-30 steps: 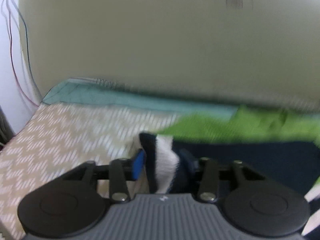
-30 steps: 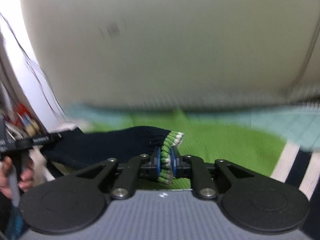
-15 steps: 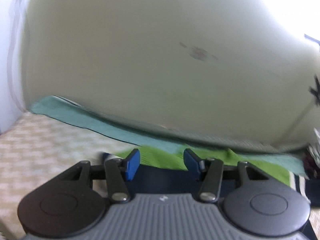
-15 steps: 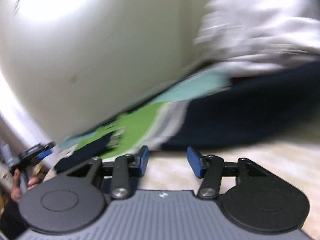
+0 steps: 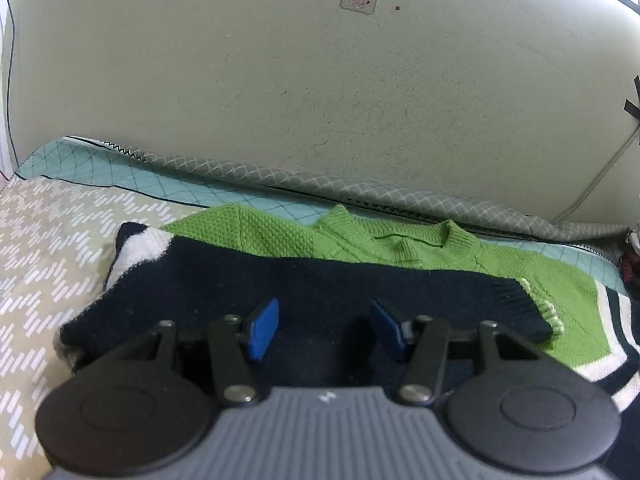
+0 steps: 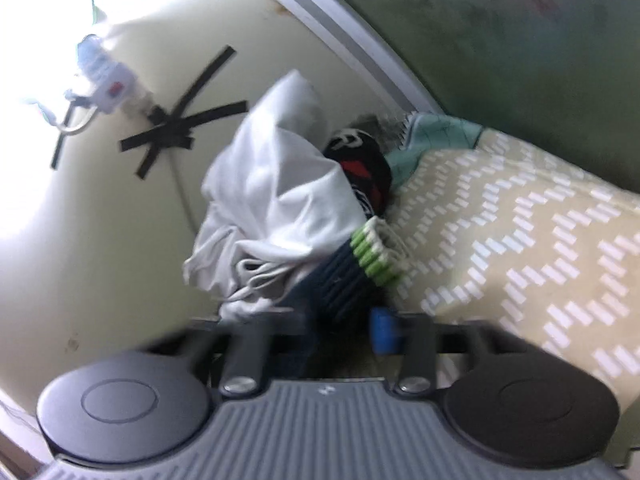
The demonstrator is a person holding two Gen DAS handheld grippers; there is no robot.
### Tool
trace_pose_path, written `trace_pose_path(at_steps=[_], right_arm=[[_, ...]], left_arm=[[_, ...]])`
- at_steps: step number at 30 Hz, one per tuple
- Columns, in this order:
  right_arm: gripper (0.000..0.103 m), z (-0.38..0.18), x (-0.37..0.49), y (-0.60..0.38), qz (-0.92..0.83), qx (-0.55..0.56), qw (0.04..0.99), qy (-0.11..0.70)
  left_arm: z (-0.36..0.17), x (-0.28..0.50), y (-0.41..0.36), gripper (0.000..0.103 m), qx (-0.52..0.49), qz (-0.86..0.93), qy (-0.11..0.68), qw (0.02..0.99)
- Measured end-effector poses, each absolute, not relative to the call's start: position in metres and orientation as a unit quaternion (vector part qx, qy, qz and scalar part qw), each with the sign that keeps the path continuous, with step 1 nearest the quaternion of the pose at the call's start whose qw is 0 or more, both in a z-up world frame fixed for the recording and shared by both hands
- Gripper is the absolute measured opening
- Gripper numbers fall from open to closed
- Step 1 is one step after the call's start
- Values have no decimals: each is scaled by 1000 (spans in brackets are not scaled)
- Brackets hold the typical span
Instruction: Fold small clothes
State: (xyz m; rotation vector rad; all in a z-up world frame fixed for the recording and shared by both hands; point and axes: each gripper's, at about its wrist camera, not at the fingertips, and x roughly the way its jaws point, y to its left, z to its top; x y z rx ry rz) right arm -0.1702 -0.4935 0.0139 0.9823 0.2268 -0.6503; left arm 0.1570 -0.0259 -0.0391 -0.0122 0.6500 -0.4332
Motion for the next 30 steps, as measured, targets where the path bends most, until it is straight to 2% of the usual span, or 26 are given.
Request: trace_pose_path(at_steps=[3,10,16,21,22,23,25,26,30], right_arm=[[13,28,-166,-477,-307,418,848,106],[12,106,-127,-412,-233,270,929,96],[10,156,-11,-349,-128,156,972,123],[10,159,94,-261,-10,81,983,167],[11,152,113,-244,15,68,981,183],[23,143,134,-227,59,60,974,208],[27,124,157,-210,98,74,964,237],[38,118,162,-209,111,87,960,241],[40,111,147,-250,68,143,962,222]], left_arm=[[-42,160,-27,52,-9,-213,317,924],[-44,162,-23,52,-29,-222,302,926],[-25,158,22,53,-113,-244,266,926],[-16,164,61,53,-178,-252,249,918],[-15,166,66,53,-186,-254,249,916],[-16,168,69,53,-194,-259,251,912],[-17,171,72,53,-199,-261,253,910],[-16,172,73,53,-198,-261,254,910],[-15,171,66,52,-195,-277,261,904]])
